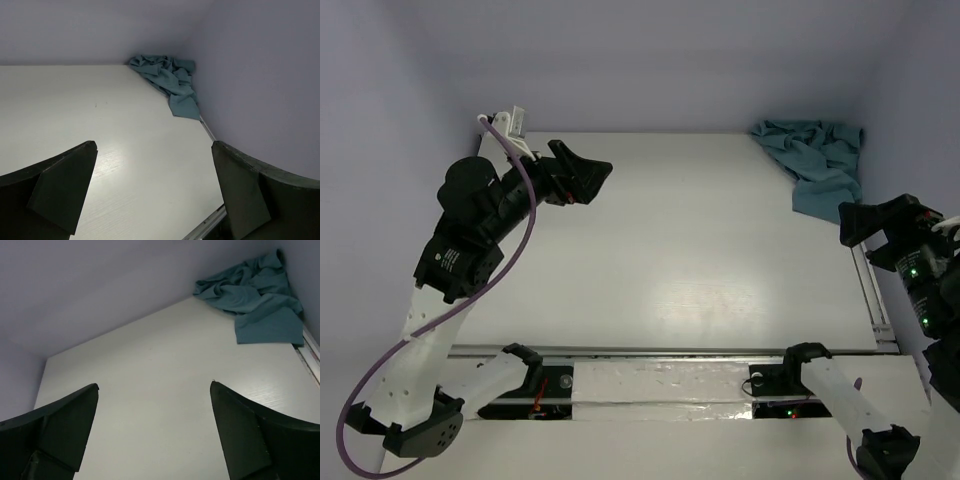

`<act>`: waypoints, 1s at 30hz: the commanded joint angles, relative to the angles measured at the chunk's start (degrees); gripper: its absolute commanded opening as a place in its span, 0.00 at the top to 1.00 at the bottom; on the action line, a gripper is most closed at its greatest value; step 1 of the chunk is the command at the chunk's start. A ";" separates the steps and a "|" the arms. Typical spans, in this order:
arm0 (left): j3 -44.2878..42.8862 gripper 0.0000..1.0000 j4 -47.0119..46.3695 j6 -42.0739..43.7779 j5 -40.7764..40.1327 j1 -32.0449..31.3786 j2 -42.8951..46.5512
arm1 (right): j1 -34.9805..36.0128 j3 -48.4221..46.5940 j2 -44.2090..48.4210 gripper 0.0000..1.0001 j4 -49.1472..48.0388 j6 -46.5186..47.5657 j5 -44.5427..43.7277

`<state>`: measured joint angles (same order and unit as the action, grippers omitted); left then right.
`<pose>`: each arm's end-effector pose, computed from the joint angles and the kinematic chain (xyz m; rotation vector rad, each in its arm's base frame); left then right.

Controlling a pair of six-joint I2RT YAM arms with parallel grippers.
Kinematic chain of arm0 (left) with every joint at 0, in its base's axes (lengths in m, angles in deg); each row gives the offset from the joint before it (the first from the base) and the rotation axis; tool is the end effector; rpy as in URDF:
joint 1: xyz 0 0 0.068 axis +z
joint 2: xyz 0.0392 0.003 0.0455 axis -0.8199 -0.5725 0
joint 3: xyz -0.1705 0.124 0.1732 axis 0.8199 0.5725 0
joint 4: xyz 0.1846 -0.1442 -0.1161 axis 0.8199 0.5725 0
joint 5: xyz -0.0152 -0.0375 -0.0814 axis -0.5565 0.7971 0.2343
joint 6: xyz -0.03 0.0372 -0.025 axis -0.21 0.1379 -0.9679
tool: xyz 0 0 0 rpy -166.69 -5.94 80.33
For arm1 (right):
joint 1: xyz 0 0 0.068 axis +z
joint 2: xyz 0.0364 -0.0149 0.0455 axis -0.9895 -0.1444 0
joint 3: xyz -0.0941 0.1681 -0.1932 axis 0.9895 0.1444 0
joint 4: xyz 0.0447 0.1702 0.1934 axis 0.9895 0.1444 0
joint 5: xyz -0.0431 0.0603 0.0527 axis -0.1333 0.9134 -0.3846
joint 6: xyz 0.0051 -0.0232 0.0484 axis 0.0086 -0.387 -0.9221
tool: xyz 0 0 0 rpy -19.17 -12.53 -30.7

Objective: Fold and stack the t-shirts
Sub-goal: Move the tshirt to the center of the board

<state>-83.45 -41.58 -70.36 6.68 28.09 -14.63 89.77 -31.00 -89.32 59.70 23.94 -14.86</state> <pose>0.1464 -0.0829 0.5112 0.1945 1.5062 -0.8983 0.0135 -0.0058 0.5203 0.4105 1.6186 0.2672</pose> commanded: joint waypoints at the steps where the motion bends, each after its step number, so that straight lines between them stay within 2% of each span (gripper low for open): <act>1: -0.66 0.01 -3.30 0.86 0.10 -0.18 0.97 | 0.36 0.54 -2.45 0.01 2.74 0.95 -3.41; 2: 0.57 0.01 -4.09 0.95 0.18 -0.18 1.23 | 0.36 2.38 -2.63 0.13 2.31 0.95 -4.81; 3: 1.54 0.01 -6.53 0.86 0.79 -0.18 1.67 | 0.36 7.10 -2.72 0.39 1.00 0.87 -5.43; 4: 2.85 0.01 -7.69 -0.01 1.23 -0.18 1.67 | 0.36 9.85 -3.15 0.85 -2.76 0.17 -6.05; 5: 4.43 0.01 -8.22 -0.10 1.94 -0.18 1.50 | 0.36 12.40 -3.85 1.00 -4.62 -0.45 -6.83; 7: 6.02 0.02 -8.40 -0.89 2.64 -0.18 0.62 | 0.36 18.56 -6.22 1.00 -10.23 -2.55 -7.02; 8: 8.81 0.15 -8.84 -1.42 4.30 -0.18 0.70 | 0.36 20.32 -9.45 1.00 -12.01 -3.08 -7.71; 10: 12.25 1.00 -10.51 -2.82 5.19 -0.18 1.49 | -0.60 24.44 -12.98 1.00 -15.70 -3.87 -9.82; 12: 17.00 1.00 -11.56 -4.23 5.90 -0.18 2.81 | -3.66 26.21 -18.52 1.00 -20.53 -3.88 -10.80; 13: 18.50 1.00 -11.92 -4.84 6.16 -0.18 3.42 | -8.55 27.00 -20.80 1.00 -23.07 -3.88 -9.06; 15: 22.80 1.00 -12.45 -6.08 6.51 -1.49 4.74 | -12.80 27.19 -28.79 1.00 -25.46 -3.44 -3.96; 17: 26.74 1.00 -11.40 -6.26 4.94 -2.29 6.85 | -18.76 26.40 -34.59 0.93 -28.70 -3.27 -0.01; 18: 28.16 1.00 -10.61 -6.60 4.84 -2.29 8.77 | -20.36 26.22 -40.28 0.85 -30.29 -3.53 1.23; 19: 29.83 1.00 -10.60 -7.04 4.93 -2.29 9.75 | -21.86 25.70 -43.12 0.64 -33.18 -3.88 2.90; 20: 32.98 0.99 -10.60 -7.57 5.28 -2.29 10.71 | -22.92 23.95 -46.02 0.54 -33.90 -4.14 4.48; 21: 34.32 0.97 -10.78 -8.53 5.72 -2.29 12.12 | -24.50 22.72 -51.09 0.38 -34.26 -4.41 4.23; 23: 37.30 0.92 -10.86 -8.98 6.60 -2.81 13.01 | -25.65 20.96 -54.82 0.25 -37.15 -3.01 4.49; 25: 38.46 0.86 -10.25 -8.72 6.51 -2.81 13.36 | -27.31 17.27 -58.95 0.20 -37.08 -1.60 3.71; 30: 38.81 0.82 -7.62 -7.93 4.40 -2.81 12.49 | -29.26 10.32 -72.23 0.20 -35.57 -0.19 4.76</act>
<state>-44.63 -48.42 -78.28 11.76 25.54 -2.13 61.29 -15.85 -157.87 27.46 22.04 -11.25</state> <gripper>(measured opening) 0.177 0.797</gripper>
